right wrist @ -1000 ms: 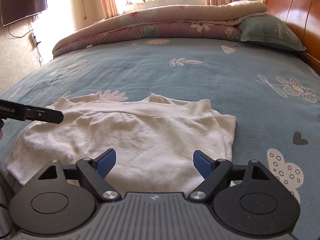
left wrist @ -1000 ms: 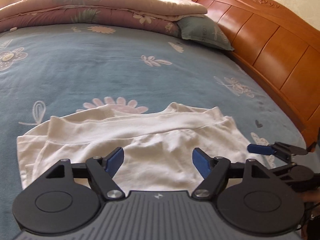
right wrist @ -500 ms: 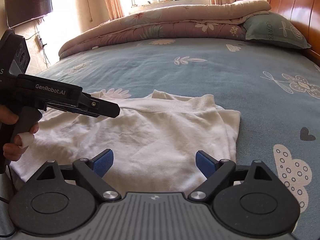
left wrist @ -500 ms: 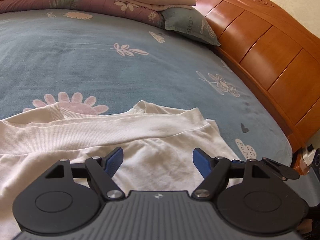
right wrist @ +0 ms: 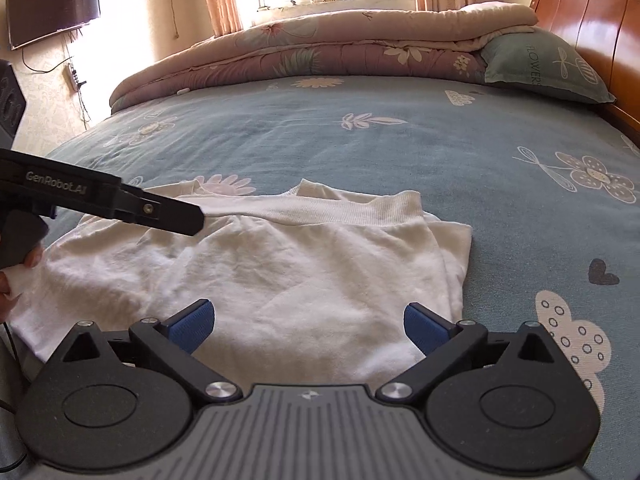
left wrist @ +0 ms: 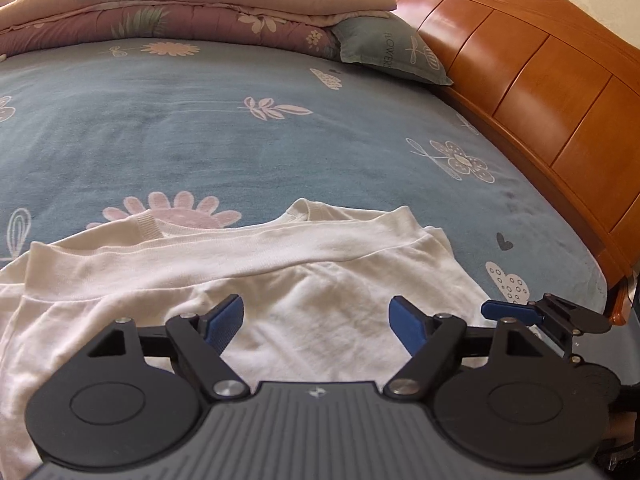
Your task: Fold clothes
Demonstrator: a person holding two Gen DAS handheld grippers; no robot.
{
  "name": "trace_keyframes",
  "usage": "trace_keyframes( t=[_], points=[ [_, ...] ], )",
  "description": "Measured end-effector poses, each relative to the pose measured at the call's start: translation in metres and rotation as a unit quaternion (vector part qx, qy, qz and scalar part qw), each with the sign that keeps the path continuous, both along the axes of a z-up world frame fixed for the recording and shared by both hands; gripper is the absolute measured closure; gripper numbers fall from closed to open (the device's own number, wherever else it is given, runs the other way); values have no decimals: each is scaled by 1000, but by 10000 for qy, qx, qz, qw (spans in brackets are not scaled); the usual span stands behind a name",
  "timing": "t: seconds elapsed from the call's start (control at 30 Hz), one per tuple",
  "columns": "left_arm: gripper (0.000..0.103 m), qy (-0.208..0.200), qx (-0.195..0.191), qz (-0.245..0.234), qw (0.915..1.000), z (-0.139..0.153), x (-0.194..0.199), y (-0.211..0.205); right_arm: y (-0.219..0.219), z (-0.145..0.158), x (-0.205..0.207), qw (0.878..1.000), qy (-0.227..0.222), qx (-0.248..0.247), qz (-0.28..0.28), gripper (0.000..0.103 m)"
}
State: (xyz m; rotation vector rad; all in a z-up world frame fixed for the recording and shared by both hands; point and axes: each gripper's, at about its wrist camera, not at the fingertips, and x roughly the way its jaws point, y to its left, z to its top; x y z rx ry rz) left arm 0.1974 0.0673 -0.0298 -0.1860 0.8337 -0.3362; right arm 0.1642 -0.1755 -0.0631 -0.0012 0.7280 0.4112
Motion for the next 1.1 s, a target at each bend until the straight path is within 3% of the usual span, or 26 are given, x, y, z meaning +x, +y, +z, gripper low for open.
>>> trace_keyframes(
  t=[0.2,0.37,0.5,0.8,0.97,1.1],
  points=[
    [23,544,23,627,9965,-19,-16,28,-4,2,-8,9996,68,196,-199,0],
    [23,563,-29,826,9950,-21,-30,42,7,12,-15,9997,-51,221,45,0],
    [23,608,-83,874,9943,-13,-40,58,14,-5,-5,9988,454,170,46,0],
    [22,333,-418,1307,9900,20,-47,138,22,3,-12,9983,489,263,175,0],
    [22,437,-1032,1121,9874,7,-46,157,34,9,-14,9983,446,213,319,0],
    [22,726,-1089,1116,9851,-22,-40,155,44,10,-15,9978,491,84,438,0]
  ],
)
